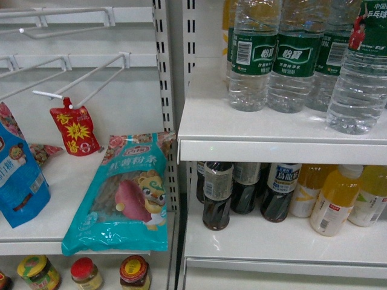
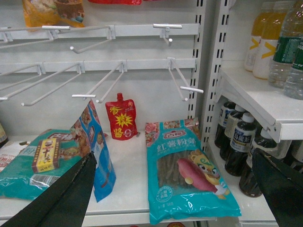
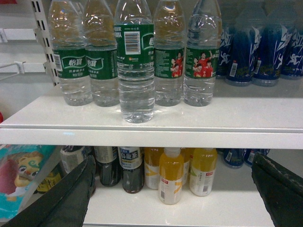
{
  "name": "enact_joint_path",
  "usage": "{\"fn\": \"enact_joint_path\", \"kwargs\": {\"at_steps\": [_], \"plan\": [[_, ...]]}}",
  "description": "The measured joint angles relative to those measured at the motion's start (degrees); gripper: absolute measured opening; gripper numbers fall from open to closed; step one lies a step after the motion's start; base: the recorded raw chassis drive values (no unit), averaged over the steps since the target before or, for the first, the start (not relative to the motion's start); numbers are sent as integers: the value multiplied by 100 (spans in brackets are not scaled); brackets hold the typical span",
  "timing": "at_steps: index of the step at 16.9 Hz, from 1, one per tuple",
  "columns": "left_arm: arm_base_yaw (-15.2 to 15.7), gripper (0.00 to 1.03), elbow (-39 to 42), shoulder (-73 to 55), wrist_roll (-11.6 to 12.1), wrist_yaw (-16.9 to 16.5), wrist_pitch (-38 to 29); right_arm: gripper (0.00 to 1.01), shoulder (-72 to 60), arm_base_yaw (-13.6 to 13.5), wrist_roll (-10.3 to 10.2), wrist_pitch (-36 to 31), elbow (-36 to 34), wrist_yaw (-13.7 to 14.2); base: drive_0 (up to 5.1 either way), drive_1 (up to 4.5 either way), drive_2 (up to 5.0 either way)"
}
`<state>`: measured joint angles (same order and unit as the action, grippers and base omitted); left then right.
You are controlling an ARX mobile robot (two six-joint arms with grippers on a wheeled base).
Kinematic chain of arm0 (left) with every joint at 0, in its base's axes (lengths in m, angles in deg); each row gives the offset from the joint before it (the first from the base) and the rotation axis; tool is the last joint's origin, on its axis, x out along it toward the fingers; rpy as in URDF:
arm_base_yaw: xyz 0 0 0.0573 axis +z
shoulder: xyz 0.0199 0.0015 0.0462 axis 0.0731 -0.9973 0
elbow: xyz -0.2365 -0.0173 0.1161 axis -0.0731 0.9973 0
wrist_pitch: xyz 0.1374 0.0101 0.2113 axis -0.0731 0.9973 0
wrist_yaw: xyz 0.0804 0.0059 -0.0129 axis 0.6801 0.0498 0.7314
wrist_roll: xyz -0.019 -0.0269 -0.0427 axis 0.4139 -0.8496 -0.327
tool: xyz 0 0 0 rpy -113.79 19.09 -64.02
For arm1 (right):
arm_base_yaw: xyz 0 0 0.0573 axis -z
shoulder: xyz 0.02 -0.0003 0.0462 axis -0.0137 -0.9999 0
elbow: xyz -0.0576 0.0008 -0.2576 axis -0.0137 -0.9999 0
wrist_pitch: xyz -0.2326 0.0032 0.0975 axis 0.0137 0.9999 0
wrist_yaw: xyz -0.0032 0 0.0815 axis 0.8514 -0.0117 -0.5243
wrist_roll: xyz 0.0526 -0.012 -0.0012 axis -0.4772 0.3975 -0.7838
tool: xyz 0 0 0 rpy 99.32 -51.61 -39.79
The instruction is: Move water from second to third shelf
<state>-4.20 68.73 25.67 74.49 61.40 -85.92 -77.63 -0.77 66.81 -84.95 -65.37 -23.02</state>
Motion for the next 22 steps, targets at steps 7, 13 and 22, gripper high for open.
{"fn": "enact_joint_path", "kwargs": {"at_steps": [7, 13, 22], "plan": [[0, 98, 0, 0, 2, 2, -15, 98, -2, 0, 0, -4, 0, -2, 0, 0, 0], [0, 98, 0, 0, 0, 0, -4, 98, -2, 0, 11, 7, 0, 0, 0, 0, 0], [0, 98, 0, 0, 2, 0, 22, 98, 0, 0, 13, 28, 0, -2, 0, 0, 0]]}}
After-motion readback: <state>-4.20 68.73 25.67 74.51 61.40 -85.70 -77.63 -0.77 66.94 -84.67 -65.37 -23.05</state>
